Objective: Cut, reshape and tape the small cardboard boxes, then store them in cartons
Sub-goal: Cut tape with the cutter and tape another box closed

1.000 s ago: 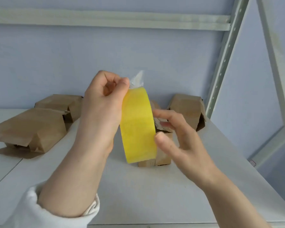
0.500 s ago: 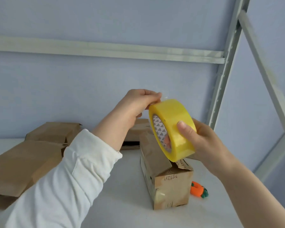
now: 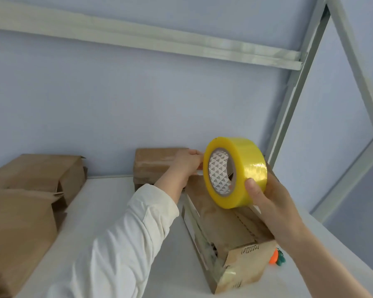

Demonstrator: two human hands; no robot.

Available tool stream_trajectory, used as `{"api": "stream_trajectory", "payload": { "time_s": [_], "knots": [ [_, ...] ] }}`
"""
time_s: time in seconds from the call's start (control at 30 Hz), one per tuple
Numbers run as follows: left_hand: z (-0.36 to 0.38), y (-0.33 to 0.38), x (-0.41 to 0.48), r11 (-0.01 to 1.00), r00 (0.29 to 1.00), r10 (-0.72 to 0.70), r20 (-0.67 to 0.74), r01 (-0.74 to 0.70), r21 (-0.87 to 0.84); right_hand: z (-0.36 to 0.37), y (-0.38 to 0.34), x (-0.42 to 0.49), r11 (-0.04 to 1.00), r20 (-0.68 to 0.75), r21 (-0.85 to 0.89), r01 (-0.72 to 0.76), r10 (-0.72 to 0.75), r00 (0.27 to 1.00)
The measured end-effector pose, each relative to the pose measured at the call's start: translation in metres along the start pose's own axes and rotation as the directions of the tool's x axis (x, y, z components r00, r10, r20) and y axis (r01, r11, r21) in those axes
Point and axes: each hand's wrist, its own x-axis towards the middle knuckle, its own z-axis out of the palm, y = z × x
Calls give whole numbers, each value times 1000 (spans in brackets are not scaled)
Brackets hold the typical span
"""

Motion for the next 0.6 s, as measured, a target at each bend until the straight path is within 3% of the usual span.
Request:
{"api": "stream_trajectory", "payload": {
  "time_s": [0.17, 0.37, 0.6],
  "knots": [
    [0, -21, 9, 1000, 1000, -16, -4, 16, 16, 27, -6, 11, 993, -270, 110, 28, 2, 963],
    [-2, -28, 19, 986, 1000, 16, -25, -12, 169, 29, -9, 26, 997, -331, 64, -46, 65, 941],
    [-12, -32, 23, 938, 990, -47, 130, -1, 347, 30, -9, 38, 993, -331, 35, -109, 114, 937]
  ]
}}
